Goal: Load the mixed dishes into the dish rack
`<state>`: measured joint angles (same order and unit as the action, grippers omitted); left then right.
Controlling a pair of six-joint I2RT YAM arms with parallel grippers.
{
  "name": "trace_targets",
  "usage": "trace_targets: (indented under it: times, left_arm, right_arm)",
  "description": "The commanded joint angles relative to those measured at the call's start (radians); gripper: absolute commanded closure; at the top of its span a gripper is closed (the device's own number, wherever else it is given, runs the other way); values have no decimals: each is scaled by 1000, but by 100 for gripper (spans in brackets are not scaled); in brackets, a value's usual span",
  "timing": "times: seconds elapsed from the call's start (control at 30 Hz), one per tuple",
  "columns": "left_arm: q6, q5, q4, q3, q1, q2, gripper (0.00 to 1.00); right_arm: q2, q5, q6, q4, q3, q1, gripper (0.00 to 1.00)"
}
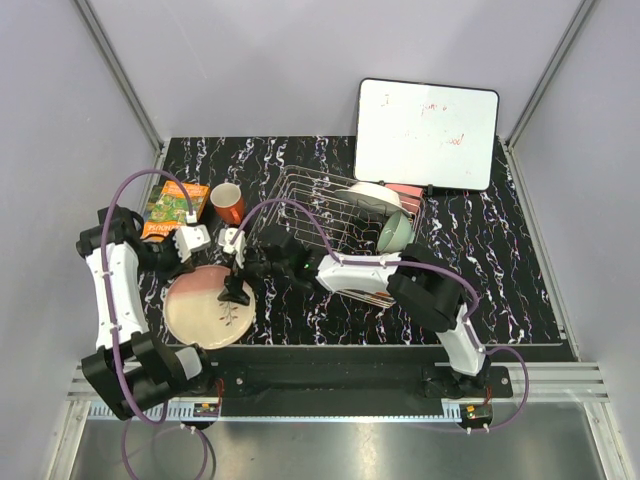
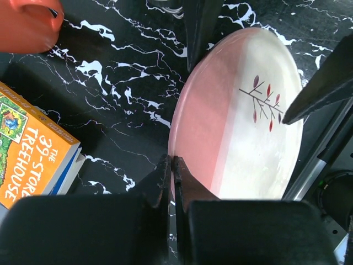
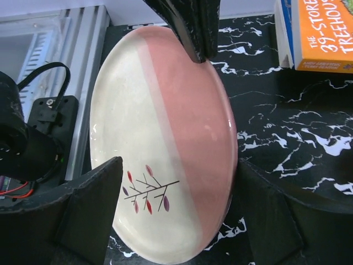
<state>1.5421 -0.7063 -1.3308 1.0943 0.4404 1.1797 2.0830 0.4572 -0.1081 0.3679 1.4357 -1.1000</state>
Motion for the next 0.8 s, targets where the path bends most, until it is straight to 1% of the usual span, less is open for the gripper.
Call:
trace_targets:
  times: [0.0, 0.03, 0.1, 0.2, 0.3, 0.33, 0.4, 0.57, 0.67, 0.7, 0.77]
  left_arm:
    - [24, -96, 1, 56, -5, -44, 100]
    - [24, -96, -1, 52, -5, -46, 100]
    - [24, -93, -1, 47, -3, -52, 100]
    - [23, -90, -1, 41, -3, -55, 100]
    - [19, -94, 1, 39, -5, -54, 100]
    - [16, -97, 1, 45, -5, -54, 100]
    - [12, -99, 1, 50, -5, -51, 100]
    - [3, -85, -1, 61, -5, -46, 100]
    - [-13, -62, 4, 56, 6, -32, 100]
    - [-26, -52, 10, 52, 15, -22, 100]
    - [-33, -32, 27, 32, 55, 36, 100]
  right_arm:
    - [22, 127, 64, -6, 63, 3, 14]
    - [28, 139, 73, -6, 69, 3, 19]
    - [29, 165, 99, 2, 69, 5, 25]
    - [25, 192, 145, 38, 48, 8, 37]
    - [23, 222, 194, 78, 23, 17, 54]
    - [28, 228, 203, 83, 25, 22, 57]
    - [32, 239, 219, 83, 28, 25, 60]
    - [43, 241, 229, 78, 35, 26, 60]
    - [43, 227, 219, 48, 37, 29, 54]
    - [38, 216, 208, 22, 25, 29, 45]
    - [20, 151, 155, -7, 9, 25, 34]
